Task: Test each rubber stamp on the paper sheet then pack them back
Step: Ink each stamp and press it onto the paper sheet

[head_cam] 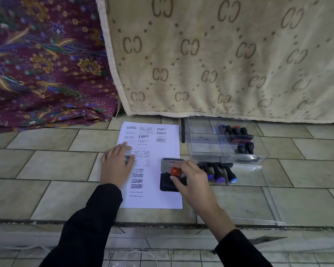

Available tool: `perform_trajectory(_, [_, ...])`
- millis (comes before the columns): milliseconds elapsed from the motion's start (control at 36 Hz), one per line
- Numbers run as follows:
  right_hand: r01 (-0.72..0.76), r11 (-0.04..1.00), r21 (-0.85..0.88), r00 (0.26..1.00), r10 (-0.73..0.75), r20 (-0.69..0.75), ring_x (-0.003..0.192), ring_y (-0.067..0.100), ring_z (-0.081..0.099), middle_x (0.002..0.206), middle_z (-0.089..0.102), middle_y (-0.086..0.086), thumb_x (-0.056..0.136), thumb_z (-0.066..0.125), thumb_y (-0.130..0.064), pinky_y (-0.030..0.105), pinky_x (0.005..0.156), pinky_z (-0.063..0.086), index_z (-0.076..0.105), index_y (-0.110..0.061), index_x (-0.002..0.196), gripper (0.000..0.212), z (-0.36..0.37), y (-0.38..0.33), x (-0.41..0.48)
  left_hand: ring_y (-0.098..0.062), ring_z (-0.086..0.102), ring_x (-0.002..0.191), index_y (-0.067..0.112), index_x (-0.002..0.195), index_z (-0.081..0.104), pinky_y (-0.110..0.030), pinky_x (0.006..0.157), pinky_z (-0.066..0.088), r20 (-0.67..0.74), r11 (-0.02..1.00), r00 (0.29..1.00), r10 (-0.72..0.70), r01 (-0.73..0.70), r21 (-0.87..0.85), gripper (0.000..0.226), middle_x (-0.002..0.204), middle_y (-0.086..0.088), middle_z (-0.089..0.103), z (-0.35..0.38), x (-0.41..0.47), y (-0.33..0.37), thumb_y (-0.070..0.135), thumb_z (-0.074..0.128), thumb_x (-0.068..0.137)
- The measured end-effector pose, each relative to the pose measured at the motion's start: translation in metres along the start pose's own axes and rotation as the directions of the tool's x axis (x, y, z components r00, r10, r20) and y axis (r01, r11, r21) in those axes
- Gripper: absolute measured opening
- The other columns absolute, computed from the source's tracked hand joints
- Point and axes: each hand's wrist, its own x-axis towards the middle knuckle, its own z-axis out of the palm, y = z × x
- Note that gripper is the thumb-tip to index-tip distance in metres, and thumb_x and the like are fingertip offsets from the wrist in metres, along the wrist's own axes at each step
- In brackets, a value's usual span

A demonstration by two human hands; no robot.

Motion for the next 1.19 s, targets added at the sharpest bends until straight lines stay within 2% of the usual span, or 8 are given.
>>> perform_trajectory(167, [0.028, 1.000, 0.001, 1.000, -0.028, 0.011, 0.078, -0.005, 0.047, 0.099, 0.057, -0.005, 0.080, 0.070, -0.007, 0.004, 0.078, 0.039, 0.064, -0.014, 0.105, 0.026, 0.003, -0.001, -0.002, -0.016, 0.037, 0.131, 0.027, 0.121, 0.056, -0.036, 0.111, 0.017, 0.000, 1.000, 1.000, 0.004, -0.004, 0.005, 0.029, 0.143, 0.010, 0.047, 0.002, 0.001, -0.002, 0.032, 0.053, 0.093])
perform_trajectory(333, [0.041, 0.999, -0.009, 0.999, -0.041, 0.020, 0.089, 0.008, 0.057, 0.104, 0.057, -0.002, 0.083, 0.066, -0.005, 0.018, 0.081, 0.049, 0.063, -0.013, 0.107, 0.025, 0.003, -0.001, -0.005, -0.015, 0.038, 0.131, 0.028, 0.121, 0.056, -0.036, 0.111, 0.017, -0.001, 1.000, 1.000, 0.000, 0.000, 0.003, 0.029, 0.142, 0.010, 0.048, 0.004, 0.001, -0.005, 0.033, 0.053, 0.092])
perform_trajectory(583, [0.028, 0.999, -0.047, 0.999, -0.026, 0.039, 0.089, 0.008, 0.053, 0.105, 0.055, -0.002, 0.086, 0.064, -0.006, 0.014, 0.081, 0.045, 0.060, -0.012, 0.109, 0.024, 0.006, -0.003, -0.010, -0.015, 0.038, 0.130, 0.028, 0.120, 0.056, -0.036, 0.110, 0.019, -0.012, 1.000, 1.000, 0.002, -0.002, 0.005, 0.029, 0.142, 0.011, 0.047, 0.005, 0.001, -0.004, 0.033, 0.053, 0.092])
perform_trajectory(778, [0.009, 0.998, -0.055, 0.999, -0.007, 0.042, 0.086, 0.010, 0.054, 0.102, 0.057, -0.003, 0.088, 0.062, -0.011, 0.020, 0.075, 0.048, 0.059, -0.014, 0.112, 0.024, 0.007, 0.000, -0.010, -0.013, 0.037, 0.131, 0.028, 0.120, 0.056, -0.035, 0.110, 0.019, -0.009, 1.000, 1.000, 0.007, -0.007, 0.002, 0.028, 0.142, 0.012, 0.047, 0.006, 0.002, -0.006, 0.033, 0.052, 0.092])
perform_trajectory(889, [0.004, 1.000, -0.029, 0.999, -0.002, 0.050, 0.082, 0.009, 0.055, 0.098, 0.059, -0.004, 0.088, 0.063, -0.021, 0.023, 0.073, 0.049, 0.059, -0.016, 0.108, 0.021, 0.005, 0.001, -0.006, -0.014, 0.038, 0.130, 0.029, 0.118, 0.056, -0.035, 0.109, 0.019, -0.016, 1.000, 1.000, 0.011, -0.011, 0.001, 0.027, 0.142, 0.012, 0.047, 0.006, 0.002, -0.007, 0.033, 0.053, 0.091])
perform_trajectory(972, [0.019, 1.000, 0.005, 1.000, -0.019, 0.006, 0.077, 0.005, 0.055, 0.096, 0.061, -0.005, 0.088, 0.064, -0.024, 0.019, 0.072, 0.048, 0.060, -0.018, 0.107, 0.020, 0.000, 0.002, 0.008, -0.013, 0.037, 0.130, 0.029, 0.119, 0.056, -0.035, 0.109, 0.019, -0.016, 1.000, 1.000, 0.005, -0.005, -0.003, 0.028, 0.142, 0.012, 0.047, 0.006, 0.002, -0.007, 0.033, 0.052, 0.091])
perform_trajectory(1083, [0.002, 0.996, 0.085, 0.997, 0.004, -0.078, 0.083, 0.009, 0.063, 0.101, 0.066, -0.004, 0.086, 0.067, -0.023, 0.019, 0.079, 0.051, 0.060, -0.021, 0.111, 0.026, -0.004, 0.000, 0.042, -0.013, 0.037, 0.131, 0.029, 0.121, 0.056, -0.035, 0.110, 0.019, -0.009, 1.000, 1.000, 0.003, -0.003, 0.000, 0.029, 0.143, 0.012, 0.047, 0.006, 0.002, -0.007, 0.034, 0.052, 0.092])
perform_trajectory(1194, [-0.068, 0.993, 0.101, 0.993, 0.077, -0.085, 0.075, 0.008, 0.062, 0.094, 0.067, -0.002, 0.085, 0.069, -0.023, 0.022, 0.073, 0.052, 0.054, -0.027, 0.106, 0.026, 0.004, 0.001, 0.078, -0.013, 0.036, 0.132, 0.029, 0.122, 0.056, -0.034, 0.110, 0.018, -0.005, 1.000, 1.000, 0.005, -0.005, 0.007, 0.030, 0.143, 0.012, 0.046, 0.006, 0.002, -0.007, 0.034, 0.052, 0.093])
